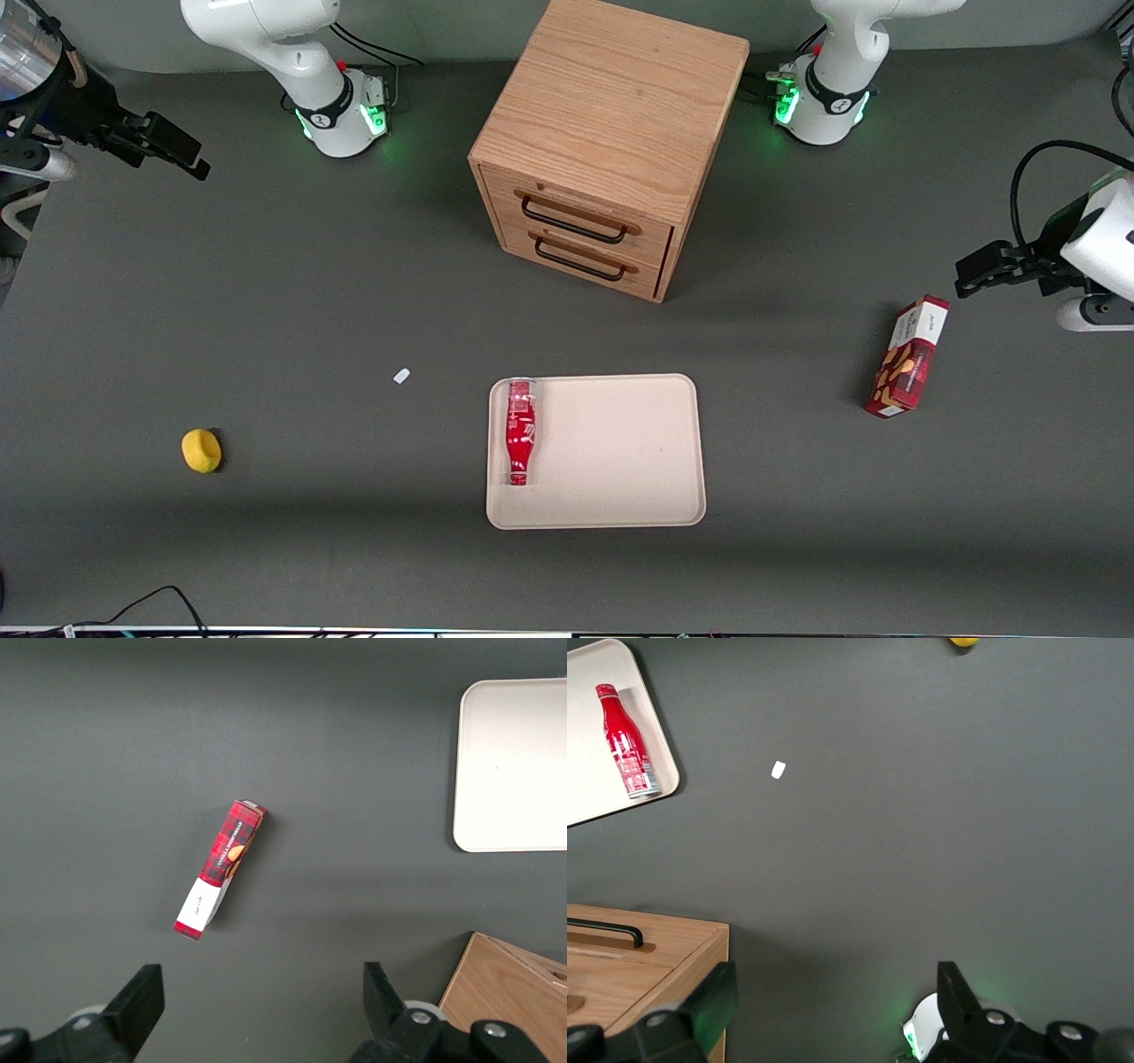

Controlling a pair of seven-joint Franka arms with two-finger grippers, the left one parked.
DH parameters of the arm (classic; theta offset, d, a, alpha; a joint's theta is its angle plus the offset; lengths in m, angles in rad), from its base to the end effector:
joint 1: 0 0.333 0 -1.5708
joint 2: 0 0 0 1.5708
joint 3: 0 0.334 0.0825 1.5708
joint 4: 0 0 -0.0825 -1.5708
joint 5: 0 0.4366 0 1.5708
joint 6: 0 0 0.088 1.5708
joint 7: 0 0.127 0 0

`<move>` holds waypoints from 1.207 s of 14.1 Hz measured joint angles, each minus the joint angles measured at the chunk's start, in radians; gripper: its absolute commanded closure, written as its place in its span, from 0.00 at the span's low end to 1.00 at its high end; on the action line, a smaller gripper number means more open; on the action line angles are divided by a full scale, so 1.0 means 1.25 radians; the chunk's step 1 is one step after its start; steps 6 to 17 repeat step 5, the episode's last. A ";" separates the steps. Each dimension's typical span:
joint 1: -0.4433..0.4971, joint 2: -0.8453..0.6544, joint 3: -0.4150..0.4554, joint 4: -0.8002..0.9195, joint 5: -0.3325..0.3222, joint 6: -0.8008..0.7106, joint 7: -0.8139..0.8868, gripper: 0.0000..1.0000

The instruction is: Place coke bottle on tray

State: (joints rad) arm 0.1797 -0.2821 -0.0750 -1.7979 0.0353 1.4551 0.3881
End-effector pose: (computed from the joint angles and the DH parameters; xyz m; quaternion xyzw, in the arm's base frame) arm 0.4953 0.0517 0.6508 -0.9896 0.1378 0.0366 0.0196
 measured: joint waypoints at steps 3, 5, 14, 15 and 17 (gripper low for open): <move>0.000 0.006 -0.005 0.009 0.000 0.001 0.000 0.00; 0.000 0.016 -0.016 0.024 -0.001 0.003 0.000 0.00; 0.000 0.016 -0.016 0.024 -0.001 0.003 0.000 0.00; 0.000 0.016 -0.016 0.024 -0.001 0.003 0.000 0.00; 0.000 0.016 -0.016 0.024 -0.001 0.003 0.000 0.00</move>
